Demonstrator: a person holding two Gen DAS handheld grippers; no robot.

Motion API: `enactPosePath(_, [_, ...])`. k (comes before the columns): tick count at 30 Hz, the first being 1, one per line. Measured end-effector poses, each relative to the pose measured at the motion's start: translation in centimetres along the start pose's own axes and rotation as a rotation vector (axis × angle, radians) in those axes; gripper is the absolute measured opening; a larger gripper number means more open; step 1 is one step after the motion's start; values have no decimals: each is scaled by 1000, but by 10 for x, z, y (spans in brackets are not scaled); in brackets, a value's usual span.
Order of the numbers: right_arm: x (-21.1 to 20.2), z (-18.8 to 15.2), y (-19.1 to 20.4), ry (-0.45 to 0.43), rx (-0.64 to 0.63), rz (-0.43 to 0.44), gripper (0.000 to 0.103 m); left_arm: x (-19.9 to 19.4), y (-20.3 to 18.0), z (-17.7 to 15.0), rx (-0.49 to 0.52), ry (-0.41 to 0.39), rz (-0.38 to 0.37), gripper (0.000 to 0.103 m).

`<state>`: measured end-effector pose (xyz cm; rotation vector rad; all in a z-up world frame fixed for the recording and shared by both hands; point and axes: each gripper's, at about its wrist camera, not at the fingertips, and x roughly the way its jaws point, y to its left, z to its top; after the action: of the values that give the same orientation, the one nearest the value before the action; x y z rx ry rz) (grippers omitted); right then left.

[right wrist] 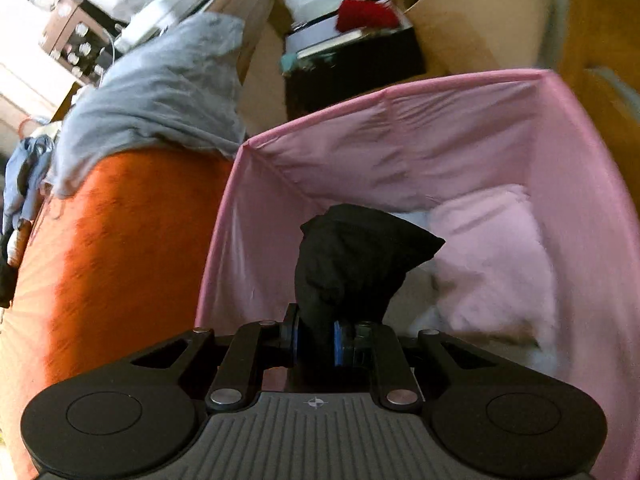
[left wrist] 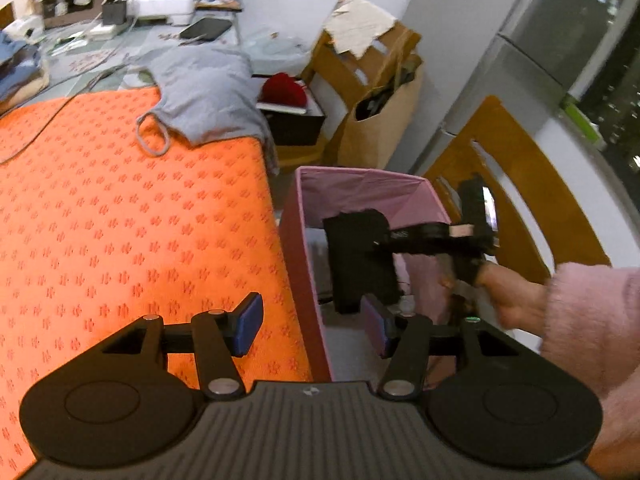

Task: Fold clothes
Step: 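Lower the black garment into the pink bin with the right gripper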

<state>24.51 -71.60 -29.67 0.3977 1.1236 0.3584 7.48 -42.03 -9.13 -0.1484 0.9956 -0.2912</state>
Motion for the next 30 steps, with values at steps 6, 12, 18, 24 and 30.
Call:
enactPosePath(6, [72,24,-20,12,-12,115,18,21,-3,2,-59,25,36,60])
enactPosePath(12, [123,20,-56,51,5,44,19,41,-9,4,-74,45,43,60])
enactPosePath(18, [115,16,-49,30,-147,-136,49,53,-12,11,-79,56,42,60])
enactPosePath(24, [89,5,-22,-68,-346,-272,49,58,-12,19,-83,53,58,60])
enactPosePath(30, [103,-2,-3,-69,-440,-228,46,60,-13,22,-89,58,66,60])
